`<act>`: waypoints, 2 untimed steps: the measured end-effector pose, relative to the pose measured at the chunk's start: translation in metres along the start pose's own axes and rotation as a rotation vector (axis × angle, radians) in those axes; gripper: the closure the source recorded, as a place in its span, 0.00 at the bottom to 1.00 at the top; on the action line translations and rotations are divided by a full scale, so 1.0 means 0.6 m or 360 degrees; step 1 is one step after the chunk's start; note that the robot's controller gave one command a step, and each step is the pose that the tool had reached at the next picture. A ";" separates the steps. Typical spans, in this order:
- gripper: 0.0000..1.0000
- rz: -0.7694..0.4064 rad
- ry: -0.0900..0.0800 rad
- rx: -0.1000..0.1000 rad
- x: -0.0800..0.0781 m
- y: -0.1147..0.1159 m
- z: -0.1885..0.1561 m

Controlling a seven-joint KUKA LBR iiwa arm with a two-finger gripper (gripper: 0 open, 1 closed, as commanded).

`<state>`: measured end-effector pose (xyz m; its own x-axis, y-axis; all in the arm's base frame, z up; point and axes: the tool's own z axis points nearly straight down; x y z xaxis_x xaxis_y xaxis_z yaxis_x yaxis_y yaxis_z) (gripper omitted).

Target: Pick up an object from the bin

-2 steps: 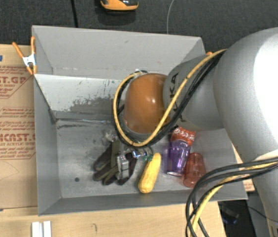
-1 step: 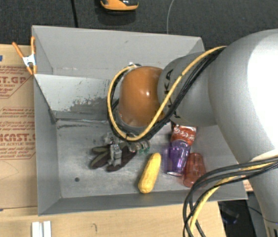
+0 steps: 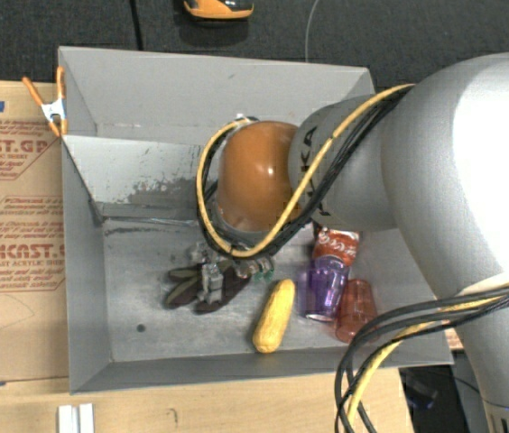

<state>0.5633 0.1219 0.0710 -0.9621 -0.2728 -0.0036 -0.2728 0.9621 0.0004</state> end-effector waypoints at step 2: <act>1.00 0.0001 0.0001 -0.0001 0.000 0.000 -0.006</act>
Offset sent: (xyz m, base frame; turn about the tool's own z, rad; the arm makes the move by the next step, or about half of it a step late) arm 0.0000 0.0002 0.0055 0.0000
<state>0.5633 0.1221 0.0748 -0.9622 -0.2724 -0.0028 -0.2724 0.9622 0.0008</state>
